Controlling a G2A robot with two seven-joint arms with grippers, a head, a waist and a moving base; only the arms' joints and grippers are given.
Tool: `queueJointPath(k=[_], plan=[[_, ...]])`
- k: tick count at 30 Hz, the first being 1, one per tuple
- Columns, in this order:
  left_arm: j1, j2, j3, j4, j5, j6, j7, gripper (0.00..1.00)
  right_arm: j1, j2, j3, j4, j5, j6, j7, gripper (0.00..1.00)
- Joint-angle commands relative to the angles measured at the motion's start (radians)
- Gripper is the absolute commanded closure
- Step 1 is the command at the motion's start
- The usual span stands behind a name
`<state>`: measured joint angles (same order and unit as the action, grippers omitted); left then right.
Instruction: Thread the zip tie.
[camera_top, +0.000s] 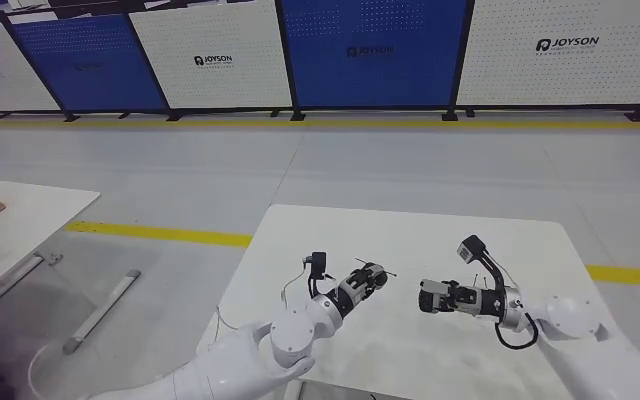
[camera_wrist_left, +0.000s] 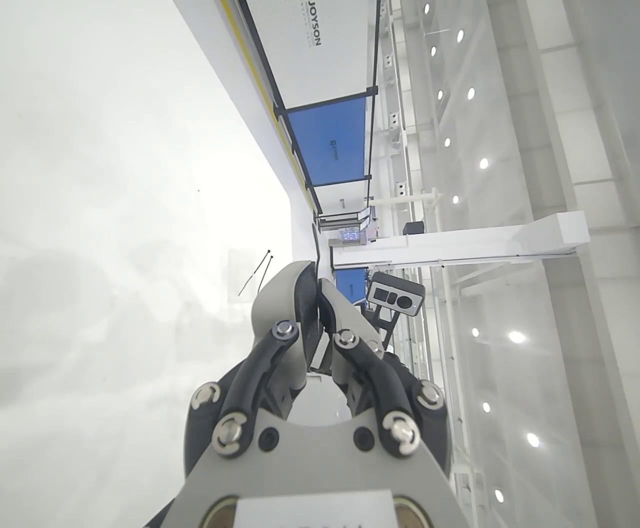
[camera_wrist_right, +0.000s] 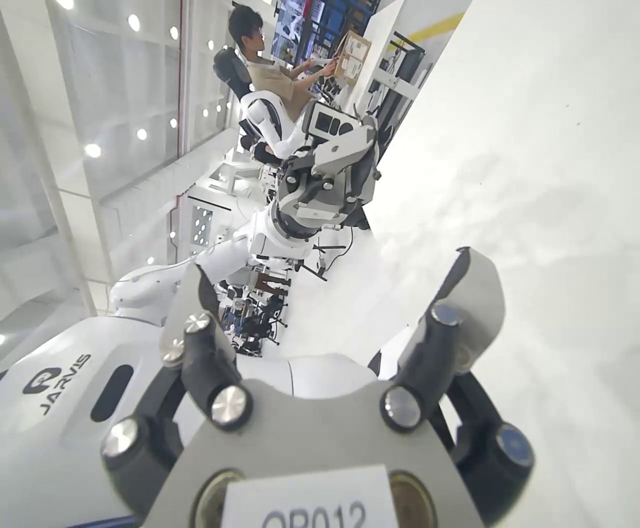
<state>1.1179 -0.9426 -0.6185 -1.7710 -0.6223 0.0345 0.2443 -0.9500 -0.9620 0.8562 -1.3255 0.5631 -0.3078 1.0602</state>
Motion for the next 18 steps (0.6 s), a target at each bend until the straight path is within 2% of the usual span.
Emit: queueJointPath(k=[1, 3, 5, 9, 18], plan=[[0.01, -0.004, -0.001, -0.009, 0.045, 0.007, 0.034, 1.0, -0.01, -0.007, -0.001, 0.011, 0.08, 0.012, 0.016, 0.0], [0.021, -0.008, 0.002, -0.024, 0.068, 0.012, 0.039, 1.0, 0.004, -0.017, -0.009, 0.058, 0.116, 0.016, 0.034, 0.0], [0.03, -0.011, 0.002, -0.03, 0.089, 0.018, 0.033, 1.0, 0.031, -0.037, -0.047, 0.099, 0.108, 0.022, 0.04, 0.0], [0.035, -0.024, 0.001, -0.021, 0.089, 0.029, 0.024, 1.0, 0.082, -0.081, -0.101, 0.18, 0.158, -0.006, 0.051, 0.0], [0.034, -0.028, -0.002, -0.016, 0.081, 0.028, 0.025, 1.0, 0.086, -0.084, -0.104, 0.187, 0.159, -0.006, 0.053, 0.0]])
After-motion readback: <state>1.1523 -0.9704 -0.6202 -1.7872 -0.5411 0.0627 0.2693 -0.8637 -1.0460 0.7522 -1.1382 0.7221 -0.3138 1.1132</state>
